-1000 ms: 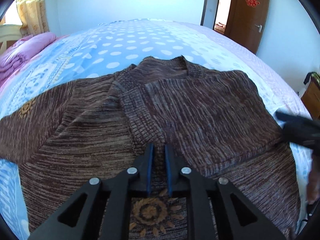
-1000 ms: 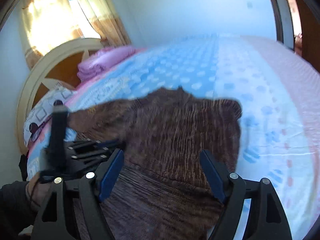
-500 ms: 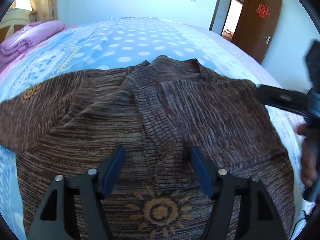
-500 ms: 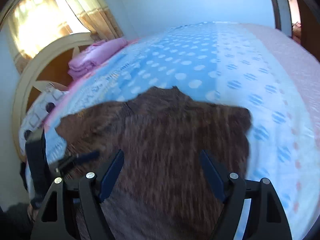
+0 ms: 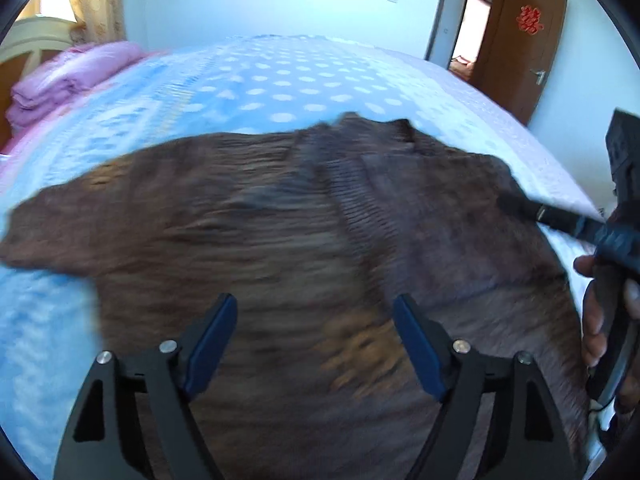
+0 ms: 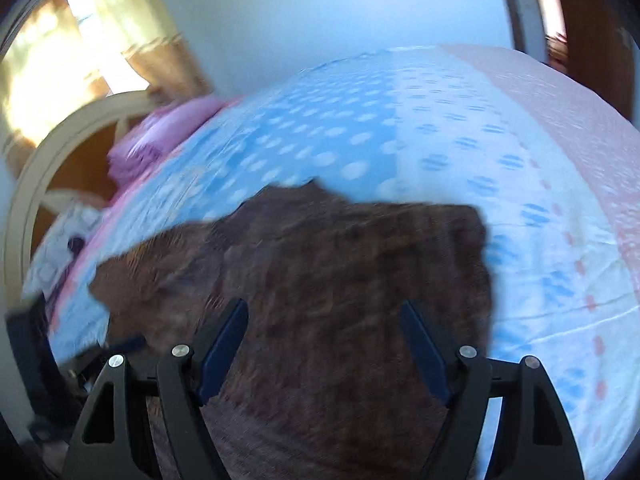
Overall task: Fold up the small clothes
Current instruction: 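Release the sleeve and lift the right tool away from the sweater, then grasp the other sleeve cuff with the left tool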
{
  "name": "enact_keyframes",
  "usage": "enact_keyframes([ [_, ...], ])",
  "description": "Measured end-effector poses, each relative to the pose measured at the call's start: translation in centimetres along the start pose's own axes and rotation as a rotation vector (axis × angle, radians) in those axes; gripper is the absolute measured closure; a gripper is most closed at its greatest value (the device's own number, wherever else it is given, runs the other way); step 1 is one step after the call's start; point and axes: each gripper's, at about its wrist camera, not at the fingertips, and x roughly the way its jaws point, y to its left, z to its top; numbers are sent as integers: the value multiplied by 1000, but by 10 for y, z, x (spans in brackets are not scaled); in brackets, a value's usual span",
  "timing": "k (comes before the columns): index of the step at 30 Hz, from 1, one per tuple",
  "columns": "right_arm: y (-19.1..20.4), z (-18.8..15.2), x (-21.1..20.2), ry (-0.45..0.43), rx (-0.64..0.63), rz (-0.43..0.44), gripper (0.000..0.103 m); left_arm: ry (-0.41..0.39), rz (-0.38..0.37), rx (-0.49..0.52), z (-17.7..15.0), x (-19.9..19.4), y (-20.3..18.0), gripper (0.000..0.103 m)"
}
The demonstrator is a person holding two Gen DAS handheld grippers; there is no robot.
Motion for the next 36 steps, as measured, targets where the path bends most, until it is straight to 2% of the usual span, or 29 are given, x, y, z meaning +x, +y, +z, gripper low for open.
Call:
enact_keyframes([
  [2, 17, -17, 24, 81, -83, -87, 24, 7, 69, -10, -6, -15, 25, 20],
  [3, 25, -21, 26, 62, -141, -133, 23, 2, 91, -20, -7, -23, 38, 20],
  [5, 37, -21, 19, 53, -176, -177, 23, -8, 142, -48, -9, -38, 70, 20],
  [7, 44, -15, 11, 49, -136, -123, 23, -21, 202, -65, -10, -46, 99, 19],
  [9, 55, -14, 11, 31, -162, -88, 23, -24, 276, -91, -9, -49, 131, 18],
  [11, 74, -18, 24, 27, -226, -122, 23, -19, 346, -142, -11, -47, 168, 18],
  [13, 81, -27, 41, 73, -270, -114, 21, -14, 396, -188, -13, -43, 197, 18],
  [15, 87, -30, 38, 47, -299, -140, 19, 0, 431, -252, -16, -40, 229, 18],
  [21, 82, -36, 34, 36, -277, -131, 17, -20, 433, -450, -18, -38, 299, 18],
  [24, 86, -36, 34, 31, -290, -149, 16, -44, 380, -561, -19, -40, 321, 27],
  [26, 85, -36, 34, 31, -286, -146, 16, -50, 337, -618, -17, -37, 330, 34],
  [27, 84, -36, 35, 31, -283, -144, 15, -53, 319, -634, -15, -35, 330, 43],
  [29, 84, -36, 36, 31, -285, -146, 15, -53, 265, -668, -11, -29, 332, 52],
  [32, 85, -37, 35, 26, -291, -156, 15, -50, 213, -717, -5, -16, 334, 53],
  [36, 86, -38, 34, 21, -297, -166, 14, -80, 225, -738, 2, -6, 334, 53],
])
